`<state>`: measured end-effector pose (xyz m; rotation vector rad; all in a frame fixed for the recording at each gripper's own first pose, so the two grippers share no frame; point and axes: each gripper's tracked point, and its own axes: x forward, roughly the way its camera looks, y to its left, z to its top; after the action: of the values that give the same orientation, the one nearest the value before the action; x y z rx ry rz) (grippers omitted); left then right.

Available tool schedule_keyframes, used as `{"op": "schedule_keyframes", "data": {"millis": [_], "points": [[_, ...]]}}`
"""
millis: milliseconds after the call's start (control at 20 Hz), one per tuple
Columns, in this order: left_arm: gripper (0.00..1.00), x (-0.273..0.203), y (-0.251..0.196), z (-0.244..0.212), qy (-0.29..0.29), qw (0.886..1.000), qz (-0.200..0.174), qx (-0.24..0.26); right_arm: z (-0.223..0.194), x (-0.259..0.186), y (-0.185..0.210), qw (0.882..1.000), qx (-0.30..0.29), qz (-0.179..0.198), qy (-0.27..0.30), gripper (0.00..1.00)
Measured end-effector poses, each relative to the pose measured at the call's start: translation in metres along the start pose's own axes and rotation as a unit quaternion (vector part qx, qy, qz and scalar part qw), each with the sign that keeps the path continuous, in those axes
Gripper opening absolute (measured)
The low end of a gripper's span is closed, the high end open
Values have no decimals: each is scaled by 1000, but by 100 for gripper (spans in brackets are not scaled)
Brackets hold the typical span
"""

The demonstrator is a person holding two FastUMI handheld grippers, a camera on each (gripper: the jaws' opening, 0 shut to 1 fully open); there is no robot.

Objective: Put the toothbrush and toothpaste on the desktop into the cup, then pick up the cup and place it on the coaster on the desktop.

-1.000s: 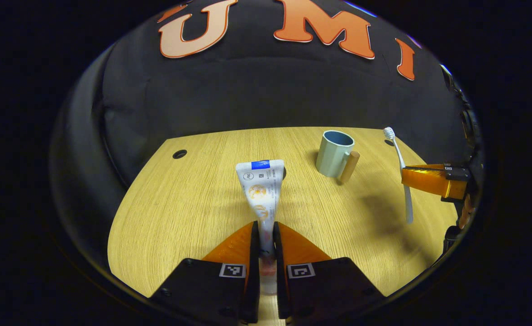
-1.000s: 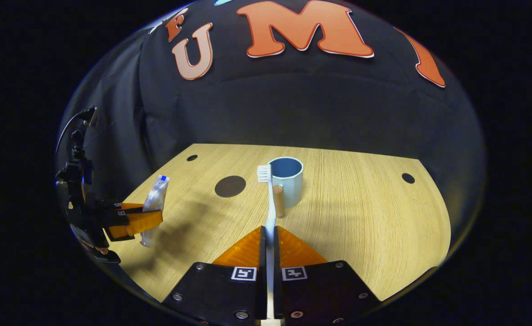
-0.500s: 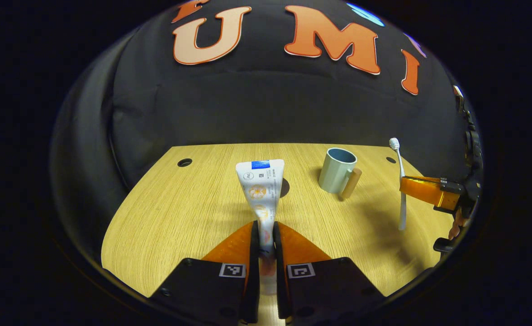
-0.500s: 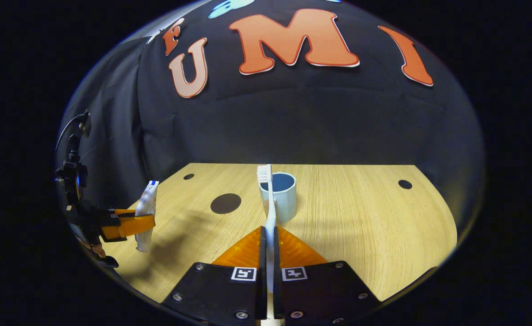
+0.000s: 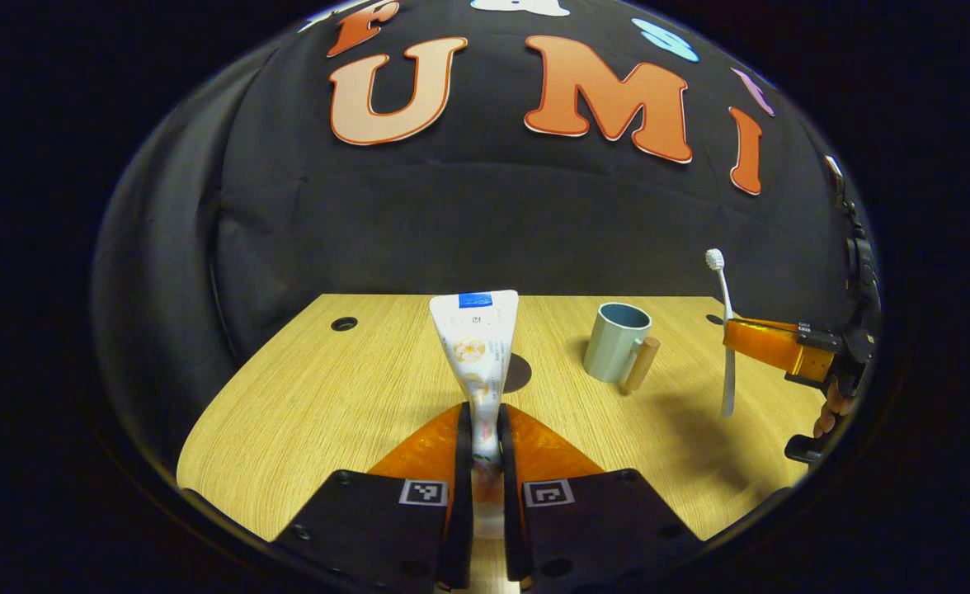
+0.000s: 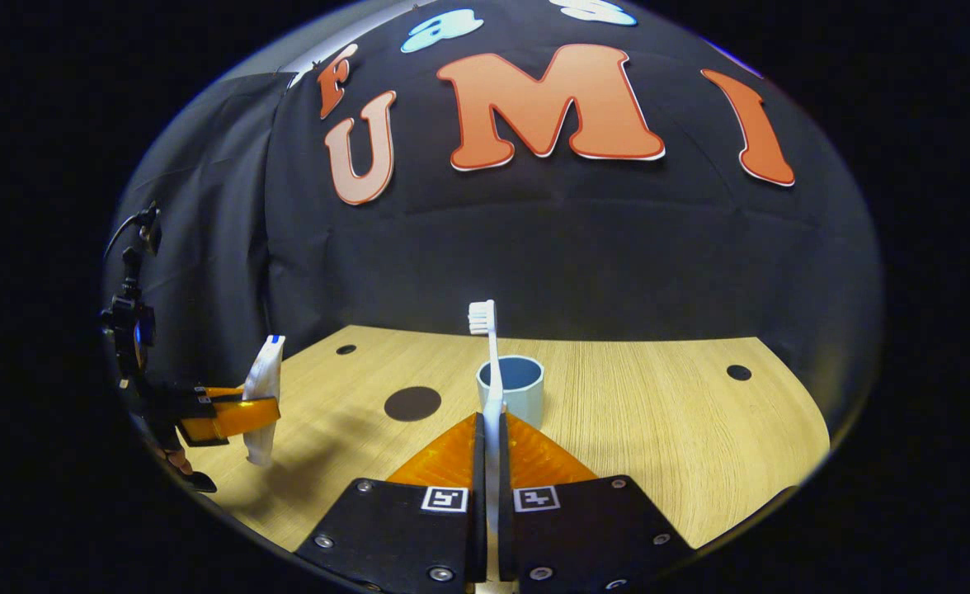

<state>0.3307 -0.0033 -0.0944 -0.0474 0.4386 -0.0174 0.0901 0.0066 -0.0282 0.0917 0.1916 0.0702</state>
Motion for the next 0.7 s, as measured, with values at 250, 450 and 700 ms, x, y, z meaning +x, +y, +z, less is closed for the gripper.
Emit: {"op": "schedule_keyframes", "data": {"millis": [250, 450, 700], "points": [[20, 1, -8, -1, -11, 1000, -5, 11, 18, 12, -2, 999, 11, 2, -37, 6], [19, 4, -11, -2, -15, 1000, -12, 10, 36, 22, -4, 997, 18, 7, -69, 6], [20, 15, -14, -8, -12, 1000, -16, 7, 57, 40, -1, 994, 15, 18, -103, 6]]}}
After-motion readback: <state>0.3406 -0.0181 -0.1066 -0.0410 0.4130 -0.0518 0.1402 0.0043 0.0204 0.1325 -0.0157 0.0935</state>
